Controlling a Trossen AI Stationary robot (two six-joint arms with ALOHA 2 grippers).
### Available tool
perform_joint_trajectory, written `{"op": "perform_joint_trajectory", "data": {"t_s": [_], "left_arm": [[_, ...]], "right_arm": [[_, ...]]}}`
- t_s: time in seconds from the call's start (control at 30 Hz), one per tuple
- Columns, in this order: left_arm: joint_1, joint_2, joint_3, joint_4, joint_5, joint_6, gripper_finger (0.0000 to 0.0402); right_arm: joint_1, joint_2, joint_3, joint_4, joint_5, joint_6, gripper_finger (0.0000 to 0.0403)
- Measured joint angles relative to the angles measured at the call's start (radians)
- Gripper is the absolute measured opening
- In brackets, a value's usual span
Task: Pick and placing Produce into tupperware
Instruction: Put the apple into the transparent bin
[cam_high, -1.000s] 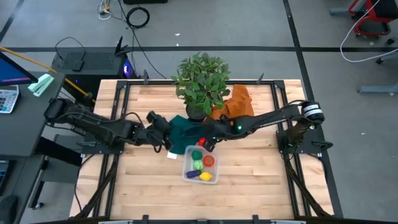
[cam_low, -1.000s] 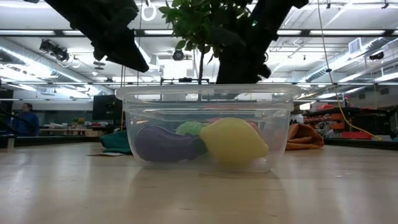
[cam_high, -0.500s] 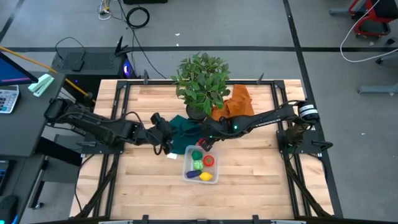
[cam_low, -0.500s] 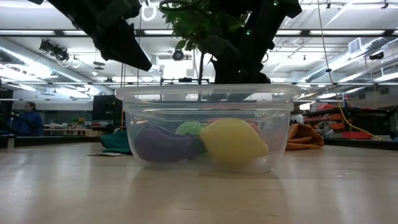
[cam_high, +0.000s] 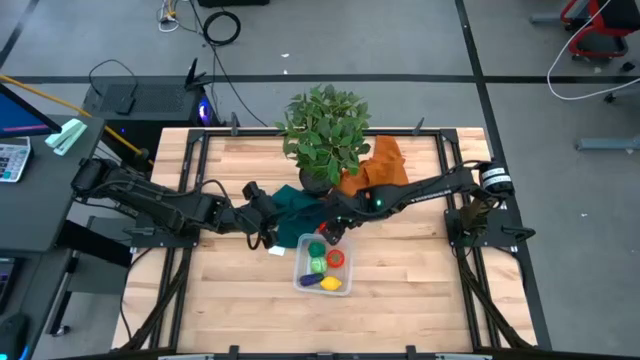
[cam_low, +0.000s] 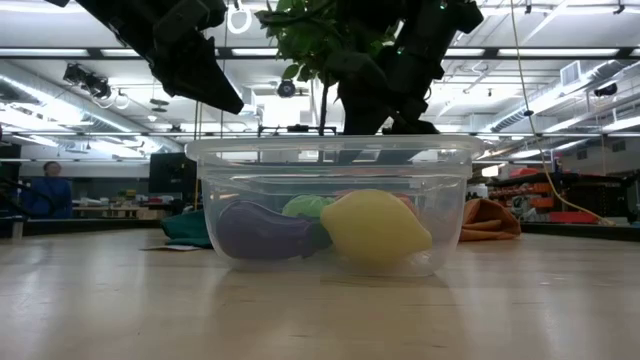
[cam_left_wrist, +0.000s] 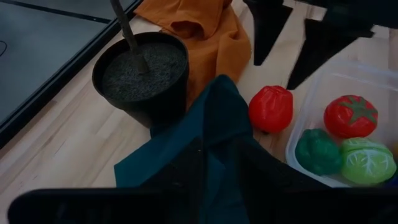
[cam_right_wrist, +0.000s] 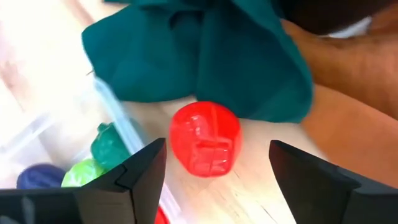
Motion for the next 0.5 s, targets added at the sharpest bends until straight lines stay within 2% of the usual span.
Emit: {"op": "perform_joint_trajectory", "data": {"t_s": [0.5], "left_arm": [[0.000,0.000,0.000,0.020,0.001,0.020,0.0096]], "right_arm": [[-0.002,0.068,-0.001,0.012,-0.027,0.106,0.0261]]}}
